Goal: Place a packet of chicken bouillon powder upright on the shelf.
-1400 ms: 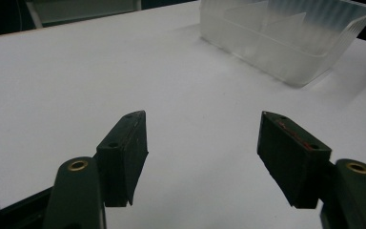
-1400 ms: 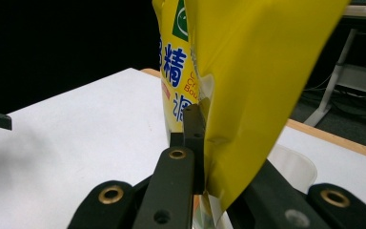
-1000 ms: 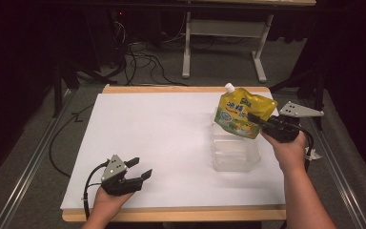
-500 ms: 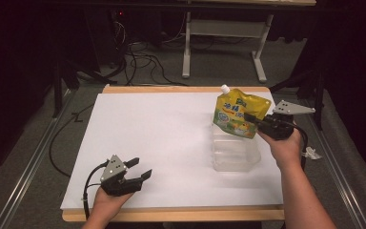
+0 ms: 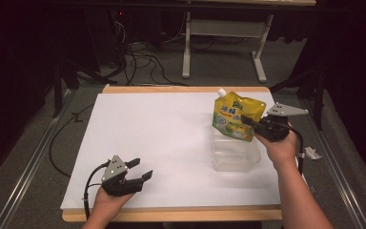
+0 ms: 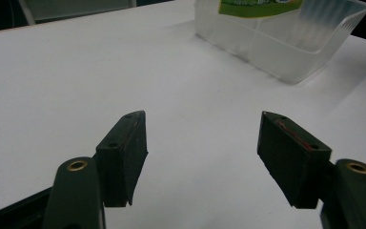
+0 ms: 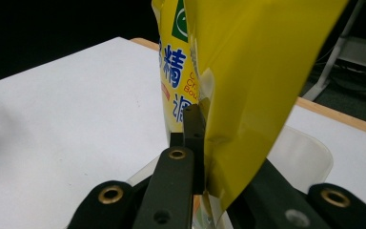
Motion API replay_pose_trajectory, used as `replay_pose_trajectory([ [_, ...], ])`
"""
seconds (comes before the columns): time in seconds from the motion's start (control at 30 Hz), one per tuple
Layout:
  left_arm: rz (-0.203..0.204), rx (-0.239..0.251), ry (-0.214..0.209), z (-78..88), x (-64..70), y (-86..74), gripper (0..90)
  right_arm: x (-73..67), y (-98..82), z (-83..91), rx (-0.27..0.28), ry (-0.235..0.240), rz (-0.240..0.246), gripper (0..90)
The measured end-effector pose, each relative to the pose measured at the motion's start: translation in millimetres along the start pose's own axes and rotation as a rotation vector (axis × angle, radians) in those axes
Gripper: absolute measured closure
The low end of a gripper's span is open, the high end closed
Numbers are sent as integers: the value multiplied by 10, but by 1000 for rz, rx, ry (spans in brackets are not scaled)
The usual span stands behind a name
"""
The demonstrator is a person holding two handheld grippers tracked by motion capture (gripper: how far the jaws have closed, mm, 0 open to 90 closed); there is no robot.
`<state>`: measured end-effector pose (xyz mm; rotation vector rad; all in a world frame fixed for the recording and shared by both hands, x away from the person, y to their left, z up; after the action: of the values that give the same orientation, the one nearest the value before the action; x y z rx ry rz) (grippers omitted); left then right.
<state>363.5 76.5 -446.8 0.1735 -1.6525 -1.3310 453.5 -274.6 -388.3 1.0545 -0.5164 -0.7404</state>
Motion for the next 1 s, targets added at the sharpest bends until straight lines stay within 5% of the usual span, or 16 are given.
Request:
replay_pose_trajectory([
  [1.0, 4, -2, -2, 3, 8, -4, 345, -32, -225, -143, -49, -25, -48, 900],
])
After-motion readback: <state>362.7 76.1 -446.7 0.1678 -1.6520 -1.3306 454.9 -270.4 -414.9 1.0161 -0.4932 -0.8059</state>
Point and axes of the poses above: each handheld gripper's, and its own axes: z roughly backward along the jaws, y roughly out of its top, x roughly to its right, the point moved 7 cm from there along -z, roughly forward along the jaws, and after that the axes turned 5 degrees about z, right-handed, at the moved point
